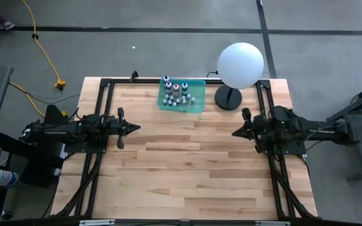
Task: Pick & Place food coloring
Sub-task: Return to Home Position
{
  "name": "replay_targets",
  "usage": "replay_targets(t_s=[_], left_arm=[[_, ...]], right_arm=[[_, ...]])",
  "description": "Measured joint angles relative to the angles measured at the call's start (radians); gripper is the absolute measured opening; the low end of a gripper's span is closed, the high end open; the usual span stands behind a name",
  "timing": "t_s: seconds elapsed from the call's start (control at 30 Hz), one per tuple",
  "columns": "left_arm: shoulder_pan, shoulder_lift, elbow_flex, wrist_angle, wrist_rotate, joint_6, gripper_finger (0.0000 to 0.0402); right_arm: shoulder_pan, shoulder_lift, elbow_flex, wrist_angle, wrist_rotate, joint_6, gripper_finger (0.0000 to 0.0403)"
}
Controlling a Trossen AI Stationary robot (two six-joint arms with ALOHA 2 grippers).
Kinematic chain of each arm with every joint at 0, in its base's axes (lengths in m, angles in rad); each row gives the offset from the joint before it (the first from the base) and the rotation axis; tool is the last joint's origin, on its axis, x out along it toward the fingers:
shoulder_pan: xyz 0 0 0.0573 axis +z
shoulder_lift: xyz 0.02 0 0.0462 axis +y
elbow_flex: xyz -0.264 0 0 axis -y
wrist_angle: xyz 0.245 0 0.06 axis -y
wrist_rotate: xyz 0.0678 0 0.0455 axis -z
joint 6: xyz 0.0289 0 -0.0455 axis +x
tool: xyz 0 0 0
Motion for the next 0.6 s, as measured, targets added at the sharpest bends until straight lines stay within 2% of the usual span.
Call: replay_targets(t_s=[0.1, 0.23, 0.43, 0.6], left_arm=[[0.0, 0.0, 0.0, 0.0, 0.0, 0.0, 0.0], [0.0, 0.0, 0.0, 0.0, 0.0, 0.0, 0.0], [0.0, 0.0, 0.0, 0.0, 0.0, 0.0, 0.0], [0.0, 0.0, 0.0, 0.0, 0.0, 0.0, 0.0]], right_arm=[[0.0, -0.079, -0.046, 0.059, 0.091, 0.046, 0.0], [0.01, -0.137, -0.072, 0.086, 0.142, 0.075, 0.0], [0.085, -0.164, -0.071, 0.132, 0.169, 0.052, 0.0], [0.138, -0.185, -0.071, 0.12, 0.285, -0.001, 0.0]])
